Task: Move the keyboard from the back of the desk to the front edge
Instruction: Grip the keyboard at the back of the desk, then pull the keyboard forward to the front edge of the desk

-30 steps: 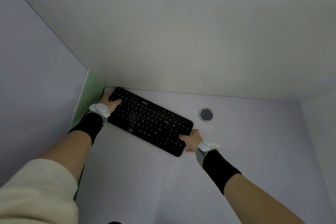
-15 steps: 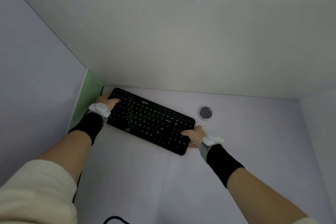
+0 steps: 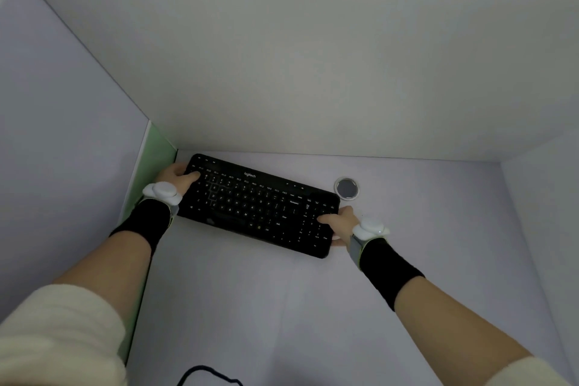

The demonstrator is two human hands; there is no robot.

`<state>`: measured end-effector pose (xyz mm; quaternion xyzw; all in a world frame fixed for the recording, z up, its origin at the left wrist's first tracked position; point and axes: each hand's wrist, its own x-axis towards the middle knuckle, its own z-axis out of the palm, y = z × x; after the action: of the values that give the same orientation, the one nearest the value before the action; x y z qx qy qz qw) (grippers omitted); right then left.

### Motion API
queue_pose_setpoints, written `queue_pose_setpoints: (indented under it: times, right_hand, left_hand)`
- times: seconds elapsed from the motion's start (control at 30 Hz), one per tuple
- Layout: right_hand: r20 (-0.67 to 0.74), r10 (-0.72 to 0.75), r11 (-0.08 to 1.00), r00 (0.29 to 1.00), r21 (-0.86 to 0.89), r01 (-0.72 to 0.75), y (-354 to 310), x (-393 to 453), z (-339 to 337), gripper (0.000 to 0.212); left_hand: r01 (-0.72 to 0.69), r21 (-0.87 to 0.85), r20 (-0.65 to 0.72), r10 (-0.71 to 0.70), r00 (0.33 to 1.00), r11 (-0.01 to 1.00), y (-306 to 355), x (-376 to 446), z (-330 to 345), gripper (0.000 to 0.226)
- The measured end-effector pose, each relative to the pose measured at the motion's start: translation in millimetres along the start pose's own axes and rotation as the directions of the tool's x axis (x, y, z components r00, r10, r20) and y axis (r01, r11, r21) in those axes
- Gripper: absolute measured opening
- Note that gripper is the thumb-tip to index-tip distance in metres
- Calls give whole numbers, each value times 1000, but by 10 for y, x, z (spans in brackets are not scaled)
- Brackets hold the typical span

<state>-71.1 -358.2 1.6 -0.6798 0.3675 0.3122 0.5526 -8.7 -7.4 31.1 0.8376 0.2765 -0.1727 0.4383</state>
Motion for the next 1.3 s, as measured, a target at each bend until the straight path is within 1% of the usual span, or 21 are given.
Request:
queue_pose_setpoints:
  times: [0.07,0.17,0.3,0.47,0.63,0.87,0.97,1.07,1.13,1.23,1.3]
  right_hand:
    - [-8,-17,1000,1000,-15,17,11,-29,-51,52]
    - [-23,-41,999,999,-14,40,38,-95,-147,46]
    - [-24,-74,997,997,-30,74,99,-173,-256,48]
    - [-24,-119,992,993,-37,118,180,-314,-383,45]
    - [-18,-148,989,989,-25,148,186,-427,-470,32]
    - [5,-183,981,983,-68,183,290,-527,-582,44]
    - [3,-200,976,980,-88,200,356,-530,-646,39]
    - [17,-211,969,977,-131,212,379,-493,-655,40]
    - [23,-218,957,976,-190,218,402,-468,-676,44]
    - [8,-213,931,977,-301,206,470,-422,-744,51]
    - [25,-212,920,977,-332,208,547,-435,-764,51]
  left_hand:
    - [7,-20,13,-6,1000,1000,35,-80,6,51]
    - [28,-48,15,-27,1000,998,59,-199,46,54]
    - [22,-66,0,-22,1000,998,61,-383,67,50]
    - [-4,-82,-17,3,1000,997,60,-603,99,42]
    - [-23,-79,-27,21,999,997,112,-857,100,37]
    - [6,-109,-72,-14,997,994,2,-1125,91,45]
    - [2,-114,-81,-11,997,993,-56,-1226,153,46]
    - [-2,-114,-112,-10,994,993,-98,-1261,213,43]
    - [0,-105,-92,-9,996,994,-135,-1300,261,42]
    - [24,-113,-68,-32,997,993,-231,-1371,310,49]
    - [44,-138,-59,-52,997,989,-316,-1441,340,50]
